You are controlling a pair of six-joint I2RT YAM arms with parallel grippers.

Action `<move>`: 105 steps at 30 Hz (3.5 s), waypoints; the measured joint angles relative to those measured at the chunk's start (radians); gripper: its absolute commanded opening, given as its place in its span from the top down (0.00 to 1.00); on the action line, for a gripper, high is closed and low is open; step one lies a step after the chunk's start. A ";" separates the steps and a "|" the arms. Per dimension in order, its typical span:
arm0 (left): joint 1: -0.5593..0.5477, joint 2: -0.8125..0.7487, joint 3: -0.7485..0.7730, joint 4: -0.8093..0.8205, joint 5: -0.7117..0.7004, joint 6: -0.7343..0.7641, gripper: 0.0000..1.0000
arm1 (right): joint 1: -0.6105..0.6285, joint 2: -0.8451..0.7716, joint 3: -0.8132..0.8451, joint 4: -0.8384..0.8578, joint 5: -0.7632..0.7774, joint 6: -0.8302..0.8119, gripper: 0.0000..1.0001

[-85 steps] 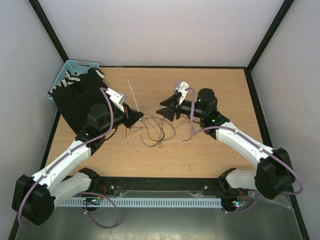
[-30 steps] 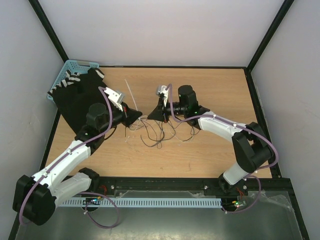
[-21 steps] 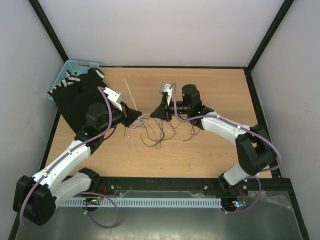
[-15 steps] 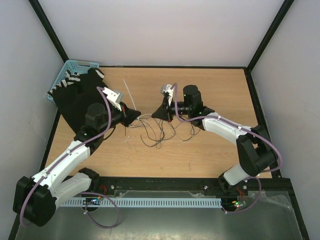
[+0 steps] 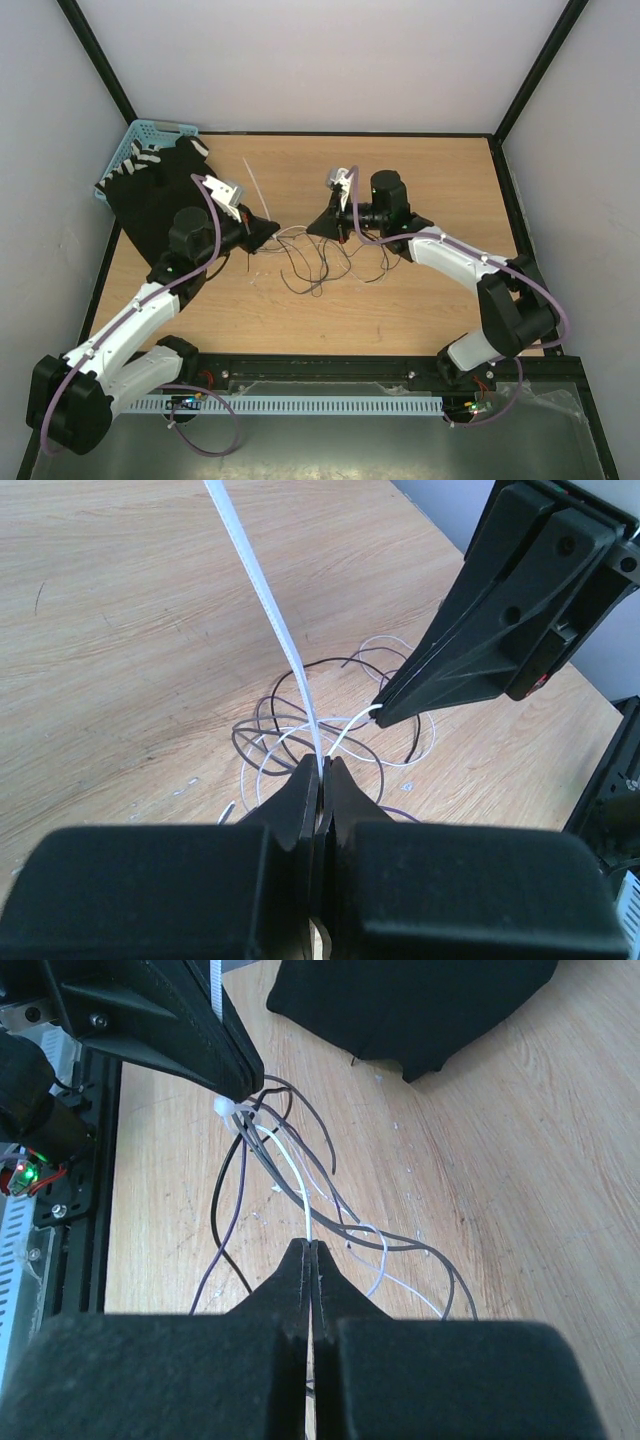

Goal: Zip-tie the wires
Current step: Adjust the cable at the center of the board, then adjust the ribbon.

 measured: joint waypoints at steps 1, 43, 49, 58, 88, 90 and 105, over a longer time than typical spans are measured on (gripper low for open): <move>0.001 0.000 -0.001 0.000 0.000 0.000 1.00 | -0.002 -0.004 -0.002 -0.002 0.002 0.000 1.00; 0.012 -0.010 -0.006 -0.014 0.039 -0.011 1.00 | 0.045 -0.059 0.006 0.363 0.158 0.627 0.28; 0.012 -0.010 -0.006 -0.014 0.068 -0.011 1.00 | 0.089 0.050 0.101 0.389 0.181 0.707 0.30; 0.012 -0.010 -0.006 -0.014 0.087 -0.011 1.00 | 0.130 0.100 0.126 0.407 0.180 0.733 0.46; 0.018 -0.006 0.011 0.048 0.089 -0.014 1.00 | 0.146 0.176 0.278 0.326 0.116 0.753 1.00; 0.018 -0.003 0.014 0.062 0.086 -0.014 1.00 | 0.142 0.176 0.295 0.309 0.118 0.745 1.00; 0.018 0.039 0.023 0.096 0.082 -0.014 1.00 | 0.109 0.176 0.353 0.199 0.136 0.727 1.00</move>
